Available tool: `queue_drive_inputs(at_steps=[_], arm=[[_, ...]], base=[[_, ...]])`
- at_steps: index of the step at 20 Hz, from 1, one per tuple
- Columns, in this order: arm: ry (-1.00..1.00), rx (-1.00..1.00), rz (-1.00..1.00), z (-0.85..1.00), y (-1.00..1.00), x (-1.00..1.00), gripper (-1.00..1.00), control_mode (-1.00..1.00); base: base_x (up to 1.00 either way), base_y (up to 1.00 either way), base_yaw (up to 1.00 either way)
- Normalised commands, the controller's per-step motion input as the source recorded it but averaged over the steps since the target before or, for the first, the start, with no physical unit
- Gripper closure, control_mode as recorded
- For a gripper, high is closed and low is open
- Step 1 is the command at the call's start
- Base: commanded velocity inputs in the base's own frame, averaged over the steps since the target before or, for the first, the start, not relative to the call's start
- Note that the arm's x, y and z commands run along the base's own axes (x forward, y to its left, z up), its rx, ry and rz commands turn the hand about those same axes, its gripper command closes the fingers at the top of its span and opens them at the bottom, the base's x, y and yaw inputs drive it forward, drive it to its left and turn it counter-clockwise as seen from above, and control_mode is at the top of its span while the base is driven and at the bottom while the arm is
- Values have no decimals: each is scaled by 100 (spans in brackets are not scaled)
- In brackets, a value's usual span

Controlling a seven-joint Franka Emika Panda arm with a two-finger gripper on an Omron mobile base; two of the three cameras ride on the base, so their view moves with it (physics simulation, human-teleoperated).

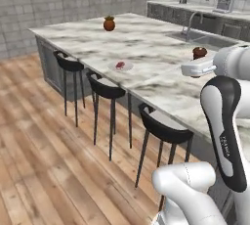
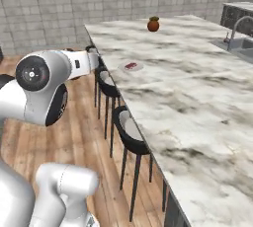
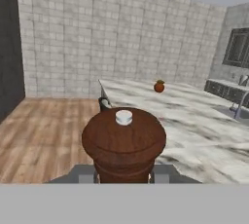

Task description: Retrieve the shaker from the cabinet and place it next the steak on a plate on the dining table.

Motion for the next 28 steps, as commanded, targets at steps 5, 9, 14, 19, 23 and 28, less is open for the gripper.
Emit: queue_drive_inputs(at_steps=[5,9,14,19,23,28], arm=[[0,0,0,0,0,0,100,100],[0,0,0,0,0,0,100,100],[0,0,0,0,0,0,100,100],[0,0,0,0,0,0,100,100],[0,0,0,0,0,0,100,100],[0,0,0,0,0,0,100,100]], base=[[98,77,-49],[75,86,-48],[69,96,-46],[63,100,-44],[61,100,-42],[60,100,-39]])
